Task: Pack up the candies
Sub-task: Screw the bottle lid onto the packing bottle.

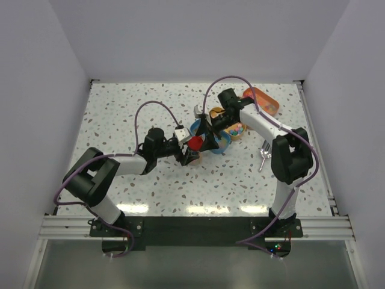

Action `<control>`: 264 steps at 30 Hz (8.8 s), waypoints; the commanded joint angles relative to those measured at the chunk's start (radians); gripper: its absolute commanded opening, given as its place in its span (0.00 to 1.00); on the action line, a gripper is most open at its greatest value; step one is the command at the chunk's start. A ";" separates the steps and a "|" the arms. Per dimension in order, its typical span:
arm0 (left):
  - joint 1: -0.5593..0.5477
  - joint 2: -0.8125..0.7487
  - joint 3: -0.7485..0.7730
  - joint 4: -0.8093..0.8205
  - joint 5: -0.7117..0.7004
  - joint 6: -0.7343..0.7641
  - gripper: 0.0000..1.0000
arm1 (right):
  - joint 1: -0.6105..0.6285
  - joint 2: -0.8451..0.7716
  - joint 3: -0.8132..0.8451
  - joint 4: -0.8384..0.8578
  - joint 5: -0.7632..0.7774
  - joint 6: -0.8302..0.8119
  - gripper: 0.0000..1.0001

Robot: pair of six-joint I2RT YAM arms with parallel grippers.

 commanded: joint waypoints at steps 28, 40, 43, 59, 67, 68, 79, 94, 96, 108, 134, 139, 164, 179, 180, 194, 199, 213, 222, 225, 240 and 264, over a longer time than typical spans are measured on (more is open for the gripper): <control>-0.001 0.000 0.024 0.034 -0.211 -0.068 0.28 | 0.034 -0.144 -0.216 0.370 0.079 0.261 0.10; -0.042 -0.071 -0.045 0.089 -0.384 -0.084 0.22 | 0.092 -0.265 -0.503 0.802 0.300 0.655 0.00; -0.048 -0.078 -0.057 0.111 -0.395 -0.084 0.22 | 0.100 -0.256 -0.520 0.823 0.321 0.712 0.00; -0.053 -0.080 -0.103 0.195 -0.446 -0.136 0.25 | 0.147 -0.327 -0.567 0.806 0.521 0.913 0.31; -0.054 -0.083 -0.105 0.180 -0.447 -0.121 0.27 | 0.146 -0.397 -0.515 0.673 0.490 0.841 0.74; -0.053 -0.083 -0.105 0.177 -0.443 -0.117 0.27 | 0.141 -0.408 -0.507 0.656 0.486 0.823 0.77; -0.054 -0.055 -0.077 0.151 -0.352 -0.096 0.27 | 0.003 -0.276 -0.311 0.728 0.278 0.879 0.71; -0.054 -0.040 -0.054 0.128 -0.312 -0.096 0.27 | 0.083 -0.088 -0.124 0.685 0.327 0.998 0.54; -0.053 -0.041 -0.054 0.125 -0.323 -0.096 0.27 | 0.086 -0.075 -0.116 0.641 0.335 0.987 0.50; -0.054 -0.038 -0.046 0.114 -0.357 -0.096 0.26 | 0.091 -0.124 -0.191 0.507 0.423 0.876 0.39; -0.053 -0.031 -0.019 0.042 -0.335 -0.025 0.22 | -0.006 -0.344 -0.471 0.697 0.268 0.720 0.69; -0.047 -0.022 0.032 -0.049 -0.221 0.053 0.23 | -0.040 -0.223 -0.325 0.555 0.050 0.398 0.85; 0.050 0.034 0.141 -0.196 0.136 0.148 0.22 | -0.003 0.047 0.085 0.007 -0.042 -0.104 0.85; 0.048 0.051 0.152 -0.198 0.114 0.131 0.20 | 0.011 0.078 0.099 -0.030 -0.047 -0.104 0.52; 0.048 0.052 0.150 -0.191 0.091 0.127 0.19 | 0.012 0.080 0.096 -0.024 -0.047 -0.095 0.50; 0.025 -0.020 0.066 -0.047 -0.163 0.022 0.19 | 0.083 -0.133 -0.337 0.726 0.251 0.534 0.28; 0.004 -0.044 0.030 0.003 -0.209 -0.002 0.19 | 0.131 -0.160 -0.447 0.904 0.370 0.708 0.26; -0.050 -0.089 -0.059 0.129 -0.349 -0.084 0.19 | 0.245 -0.181 -0.589 1.099 0.740 1.017 0.22; -0.070 -0.132 -0.099 0.138 -0.456 -0.096 0.19 | 0.286 -0.190 -0.590 1.066 0.762 1.074 0.41; -0.068 -0.130 -0.100 0.137 -0.456 -0.096 0.19 | 0.284 -0.222 -0.569 1.003 0.723 1.031 0.68; -0.067 -0.068 -0.073 0.126 -0.279 -0.015 0.19 | 0.045 -0.293 -0.437 0.733 0.173 0.712 0.99; -0.001 -0.014 0.066 -0.064 0.041 0.076 0.16 | -0.017 -0.015 -0.027 0.016 -0.073 -0.049 0.96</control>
